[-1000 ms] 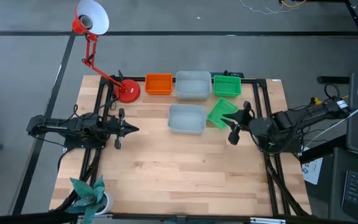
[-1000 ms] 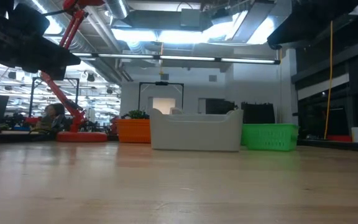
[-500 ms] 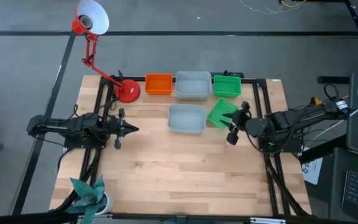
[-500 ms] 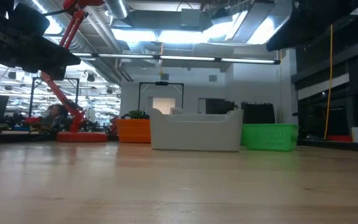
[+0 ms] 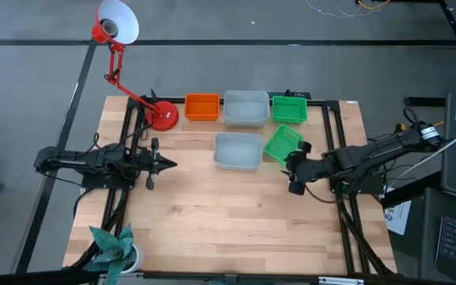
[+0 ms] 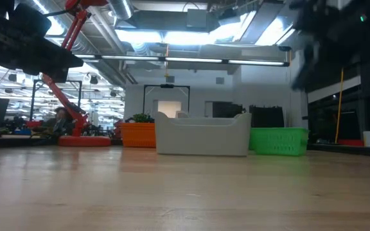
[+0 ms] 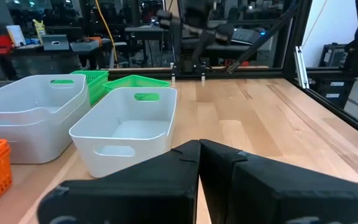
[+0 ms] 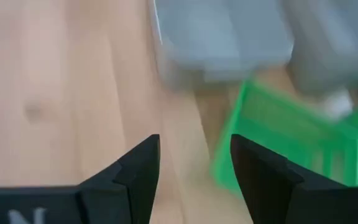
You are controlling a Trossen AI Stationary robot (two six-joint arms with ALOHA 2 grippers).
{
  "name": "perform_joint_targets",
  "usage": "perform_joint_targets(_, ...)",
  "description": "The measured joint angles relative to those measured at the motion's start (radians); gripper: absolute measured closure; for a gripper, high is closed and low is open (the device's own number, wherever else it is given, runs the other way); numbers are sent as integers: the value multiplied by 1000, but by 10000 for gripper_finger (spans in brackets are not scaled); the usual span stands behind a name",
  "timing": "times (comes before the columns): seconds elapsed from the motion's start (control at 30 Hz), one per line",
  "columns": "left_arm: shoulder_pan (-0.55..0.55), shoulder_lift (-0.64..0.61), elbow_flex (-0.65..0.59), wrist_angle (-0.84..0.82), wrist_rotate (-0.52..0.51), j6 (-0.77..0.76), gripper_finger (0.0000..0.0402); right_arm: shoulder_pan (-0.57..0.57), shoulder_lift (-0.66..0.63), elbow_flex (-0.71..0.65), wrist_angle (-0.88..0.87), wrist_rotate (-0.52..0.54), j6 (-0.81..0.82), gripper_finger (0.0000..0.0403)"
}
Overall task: Stack baskets by color
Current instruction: Stack the bottom green bin on the top stacked green bin
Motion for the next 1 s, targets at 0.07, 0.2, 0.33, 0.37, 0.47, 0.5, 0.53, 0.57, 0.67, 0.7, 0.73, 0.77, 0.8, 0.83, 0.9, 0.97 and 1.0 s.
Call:
perform_joint_targets(0.07,0,0,0,0,0,0,401,0,33,0,-60,-22,16,206)
perform_joint_targets(0.2,0,0,0,0,0,0,401,0,89,0,-106,-17,-73,205)
perform_joint_targets(0.33,0,0,0,0,0,0,401,-5,134,0,-88,28,-227,205)
perform_joint_targets(0.37,0,0,0,0,0,0,401,-10,146,0,-83,23,-237,205)
perform_joint_targets(0.47,0,0,0,0,0,0,401,-33,188,0,-85,-2,-245,205)
perform_joint_targets(0.5,0,0,0,0,0,0,401,-44,204,0,-85,-3,-236,205)
perform_joint_targets(0.53,0,0,0,0,0,0,401,-58,223,0,-88,-4,-227,205)
perform_joint_targets(0.57,0,0,0,0,0,0,401,-73,241,0,-88,-3,-225,205)
perform_joint_targets(0.67,0,0,0,0,0,0,401,-116,293,0,-89,-3,-229,205)
perform_joint_targets(0.7,0,0,0,0,0,0,401,-130,309,0,-89,-1,-229,205)
perform_joint_targets(0.73,0,0,0,0,0,0,401,-142,321,0,-89,3,-230,205)
perform_joint_targets(0.77,0,0,0,0,0,0,401,-153,332,0,-89,4,-236,205)
perform_joint_targets(0.8,0,0,0,0,0,0,401,-162,341,0,-88,5,-250,205)
perform_joint_targets(0.83,0,0,0,0,0,0,401,-170,349,0,-86,5,-261,205)
perform_joint_targets(0.9,0,0,0,0,0,0,401,-184,360,0,-80,13,-284,205)
perform_joint_targets(0.97,0,0,0,0,-1,0,401,-201,369,0,-79,22,-302,205)
perform_joint_targets(1.0,0,0,0,0,0,0,401,-208,371,0,-79,24,-309,205)
